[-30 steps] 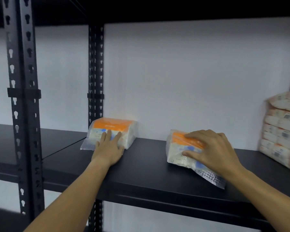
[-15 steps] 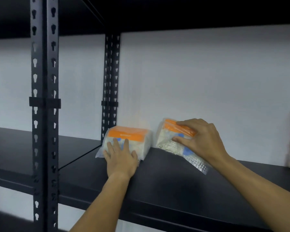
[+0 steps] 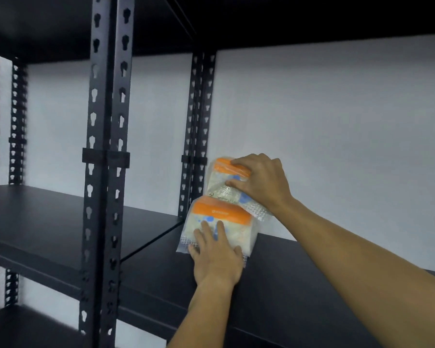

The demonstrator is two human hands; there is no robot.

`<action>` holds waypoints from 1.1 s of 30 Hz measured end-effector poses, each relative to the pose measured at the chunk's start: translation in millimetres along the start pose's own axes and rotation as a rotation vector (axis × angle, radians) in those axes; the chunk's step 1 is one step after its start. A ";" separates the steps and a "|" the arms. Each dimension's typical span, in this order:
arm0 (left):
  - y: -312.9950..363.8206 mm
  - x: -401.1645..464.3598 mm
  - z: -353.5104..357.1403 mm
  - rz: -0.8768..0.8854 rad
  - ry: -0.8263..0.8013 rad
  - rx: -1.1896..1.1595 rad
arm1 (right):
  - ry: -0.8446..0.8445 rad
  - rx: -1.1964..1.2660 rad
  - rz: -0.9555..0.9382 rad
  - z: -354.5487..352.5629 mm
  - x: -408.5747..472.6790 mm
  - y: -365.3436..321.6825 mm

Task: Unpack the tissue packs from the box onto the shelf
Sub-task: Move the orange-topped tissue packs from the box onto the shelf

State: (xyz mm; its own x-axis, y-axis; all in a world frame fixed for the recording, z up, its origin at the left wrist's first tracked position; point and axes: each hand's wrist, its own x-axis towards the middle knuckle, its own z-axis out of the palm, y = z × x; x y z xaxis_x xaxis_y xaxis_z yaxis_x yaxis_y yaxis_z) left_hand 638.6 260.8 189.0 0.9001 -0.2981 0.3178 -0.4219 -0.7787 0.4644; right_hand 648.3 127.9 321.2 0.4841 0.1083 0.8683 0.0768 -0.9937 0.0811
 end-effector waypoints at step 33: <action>-2.8 10.4 -32.0 -0.178 0.629 -0.510 | -0.091 0.029 0.267 17.5 -51.5 -4.8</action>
State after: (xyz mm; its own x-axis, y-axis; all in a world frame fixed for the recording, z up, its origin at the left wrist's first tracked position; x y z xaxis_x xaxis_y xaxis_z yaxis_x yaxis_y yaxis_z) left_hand 645.6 277.6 217.4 0.7931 0.2883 0.5366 -0.4127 -0.3936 0.8215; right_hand 638.3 127.5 267.5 0.5670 -0.1539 0.8092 -0.0402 -0.9864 -0.1595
